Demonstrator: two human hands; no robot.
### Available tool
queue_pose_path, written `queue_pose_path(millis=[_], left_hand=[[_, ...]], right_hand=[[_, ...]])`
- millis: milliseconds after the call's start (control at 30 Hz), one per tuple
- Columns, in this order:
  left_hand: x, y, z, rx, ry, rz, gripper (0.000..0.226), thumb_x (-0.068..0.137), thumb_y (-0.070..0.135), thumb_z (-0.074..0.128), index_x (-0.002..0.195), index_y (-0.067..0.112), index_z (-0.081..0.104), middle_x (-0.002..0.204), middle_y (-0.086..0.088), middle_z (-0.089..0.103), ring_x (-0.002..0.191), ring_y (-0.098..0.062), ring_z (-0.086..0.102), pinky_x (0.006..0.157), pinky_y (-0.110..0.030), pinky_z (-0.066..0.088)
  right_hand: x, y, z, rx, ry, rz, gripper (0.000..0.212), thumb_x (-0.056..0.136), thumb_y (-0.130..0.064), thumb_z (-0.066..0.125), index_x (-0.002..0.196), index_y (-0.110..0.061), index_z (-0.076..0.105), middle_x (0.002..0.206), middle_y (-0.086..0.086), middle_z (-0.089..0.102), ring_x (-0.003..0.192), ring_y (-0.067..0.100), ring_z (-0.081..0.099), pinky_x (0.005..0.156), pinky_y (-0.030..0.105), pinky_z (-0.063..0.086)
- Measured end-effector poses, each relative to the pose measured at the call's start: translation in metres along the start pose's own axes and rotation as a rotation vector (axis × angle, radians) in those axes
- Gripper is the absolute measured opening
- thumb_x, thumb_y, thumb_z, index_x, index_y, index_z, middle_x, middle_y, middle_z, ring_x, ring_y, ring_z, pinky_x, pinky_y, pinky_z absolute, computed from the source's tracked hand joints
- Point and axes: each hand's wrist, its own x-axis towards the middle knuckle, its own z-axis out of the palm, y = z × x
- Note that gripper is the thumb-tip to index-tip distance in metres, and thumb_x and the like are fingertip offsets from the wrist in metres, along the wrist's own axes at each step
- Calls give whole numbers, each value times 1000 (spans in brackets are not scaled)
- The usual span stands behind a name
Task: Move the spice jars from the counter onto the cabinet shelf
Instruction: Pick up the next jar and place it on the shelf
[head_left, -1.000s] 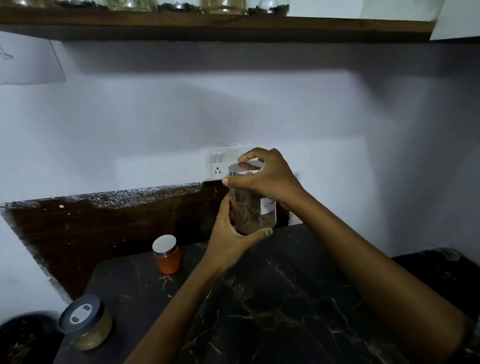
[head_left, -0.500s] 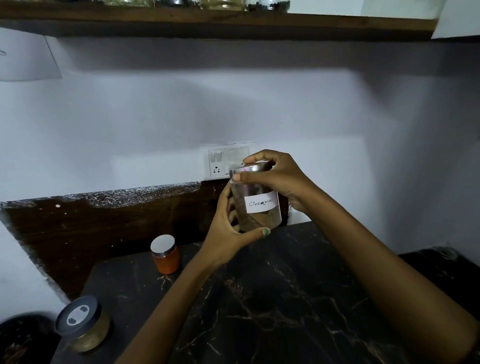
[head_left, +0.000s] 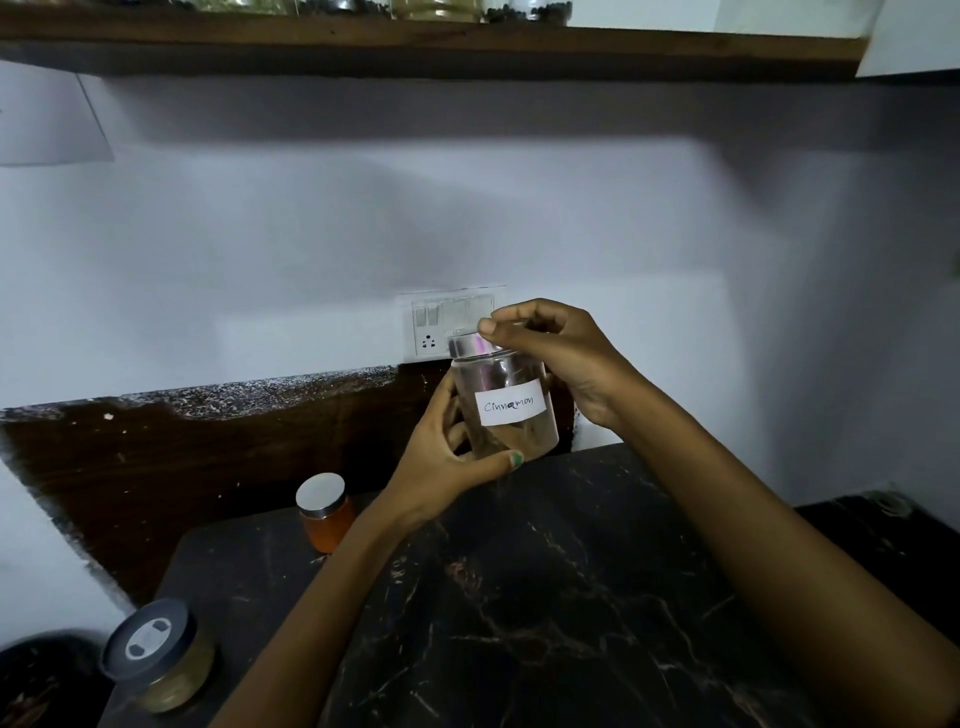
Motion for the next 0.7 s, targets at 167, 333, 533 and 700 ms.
queue_pose_path(millis=[167,333,533,700], left_hand=[[7,5,5,28,-10,-2,103,59,22,82,145,29,26,138,3,49,127,-17,48,103,-40,46],[17,15,8,18,39,33,104,58,19,84,144,32,28,138,3,50,130,-19,46,103,-43,45],[46,40,7,-26,75,155,100,61,9,85,142,35,32,131,8,56,120,-7,54,84,-19,53],[79,81,14,26,64,271,94,62,20,83,138,43,32,123,24,57,113,6,55,77,-10,50]], right_hand=[[0,-1,-4,13,48,-22,34,70,-31,81,97,-14,69,83,-3,64,73,9,66,60,19,51],[1,-4,-9,34,70,-70,43,78,-35,73,117,-22,61,107,0,62,83,-1,66,65,14,51],[1,-10,-29,76,36,-149,38,92,-41,49,128,-29,51,116,-12,65,94,-6,64,62,6,48],[2,-21,-44,71,66,-272,43,82,-54,47,124,-44,50,115,-23,64,106,-4,60,72,10,51]])
